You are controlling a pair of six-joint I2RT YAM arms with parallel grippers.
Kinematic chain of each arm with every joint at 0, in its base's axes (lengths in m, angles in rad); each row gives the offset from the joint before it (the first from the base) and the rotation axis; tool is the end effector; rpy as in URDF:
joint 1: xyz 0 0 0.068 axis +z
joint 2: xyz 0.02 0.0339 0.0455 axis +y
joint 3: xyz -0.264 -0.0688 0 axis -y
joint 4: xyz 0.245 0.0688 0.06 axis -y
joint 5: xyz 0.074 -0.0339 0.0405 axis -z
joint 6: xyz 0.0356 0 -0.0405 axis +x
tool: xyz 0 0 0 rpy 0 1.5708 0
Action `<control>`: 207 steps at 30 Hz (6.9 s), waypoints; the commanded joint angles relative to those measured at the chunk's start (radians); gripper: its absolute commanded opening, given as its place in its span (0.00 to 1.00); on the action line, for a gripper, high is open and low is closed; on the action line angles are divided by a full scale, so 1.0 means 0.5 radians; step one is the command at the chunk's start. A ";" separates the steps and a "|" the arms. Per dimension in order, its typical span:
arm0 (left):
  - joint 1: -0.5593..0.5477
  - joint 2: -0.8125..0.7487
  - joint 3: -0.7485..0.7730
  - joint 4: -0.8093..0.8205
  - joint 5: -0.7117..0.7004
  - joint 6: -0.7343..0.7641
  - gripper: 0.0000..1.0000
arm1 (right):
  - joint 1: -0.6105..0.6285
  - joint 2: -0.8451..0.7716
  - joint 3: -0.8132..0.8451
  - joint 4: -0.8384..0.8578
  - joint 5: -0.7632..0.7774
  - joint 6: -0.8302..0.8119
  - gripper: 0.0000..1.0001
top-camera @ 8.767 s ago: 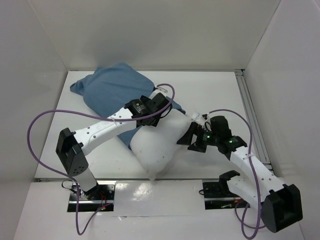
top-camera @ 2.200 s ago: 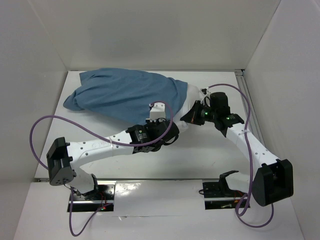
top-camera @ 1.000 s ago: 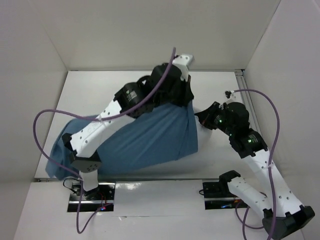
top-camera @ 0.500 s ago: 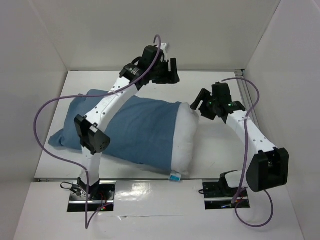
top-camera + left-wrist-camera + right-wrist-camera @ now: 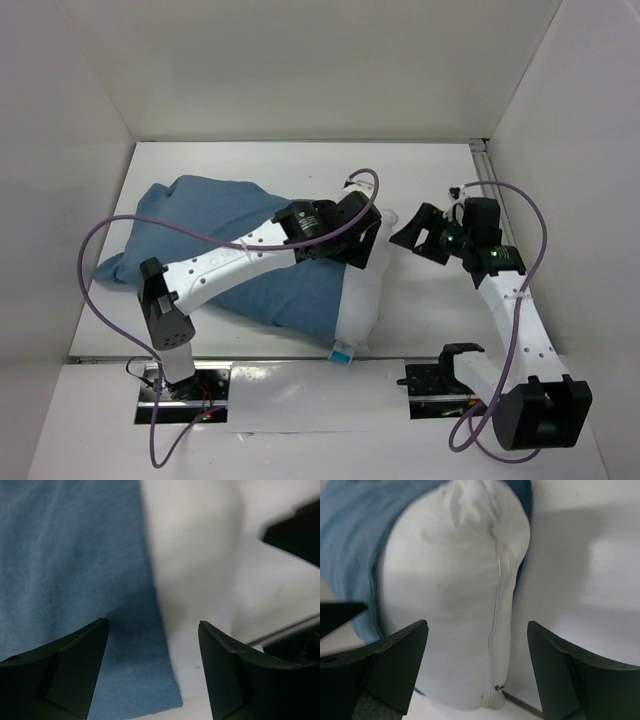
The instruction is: Put the pillow into the pillowcase
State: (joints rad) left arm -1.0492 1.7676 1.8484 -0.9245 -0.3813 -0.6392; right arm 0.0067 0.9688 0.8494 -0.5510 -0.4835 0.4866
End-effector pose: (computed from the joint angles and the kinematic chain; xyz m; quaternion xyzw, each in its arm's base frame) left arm 0.2019 -0.3247 0.3720 0.1208 0.9122 -0.1433 0.3643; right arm 0.2035 0.0179 0.2959 0.1066 0.8739 0.3122 0.3571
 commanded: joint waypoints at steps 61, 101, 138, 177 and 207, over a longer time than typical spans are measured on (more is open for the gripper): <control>0.776 -0.031 0.442 0.460 1.791 0.032 0.83 | 0.742 -0.090 -0.561 1.207 0.258 0.623 0.80; 0.663 -1.360 -1.678 0.355 0.729 -0.096 0.93 | 0.723 -0.284 -0.063 -0.091 0.431 -0.243 0.96; -0.169 -0.842 -1.672 0.941 0.186 -0.326 0.71 | 0.705 -0.493 -0.603 0.043 -0.024 0.101 0.97; -0.242 -1.115 -1.482 0.922 0.768 -0.345 0.00 | 1.232 0.614 -0.383 1.771 0.663 0.487 0.00; 0.500 -0.832 -0.331 0.914 1.217 0.005 0.00 | 0.932 -0.161 -0.291 0.633 0.859 0.227 0.58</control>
State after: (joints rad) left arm -0.8028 1.4147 1.5932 -0.5678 0.1406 -0.6666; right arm 0.4858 0.9054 0.7116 -0.1097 -0.1402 0.6548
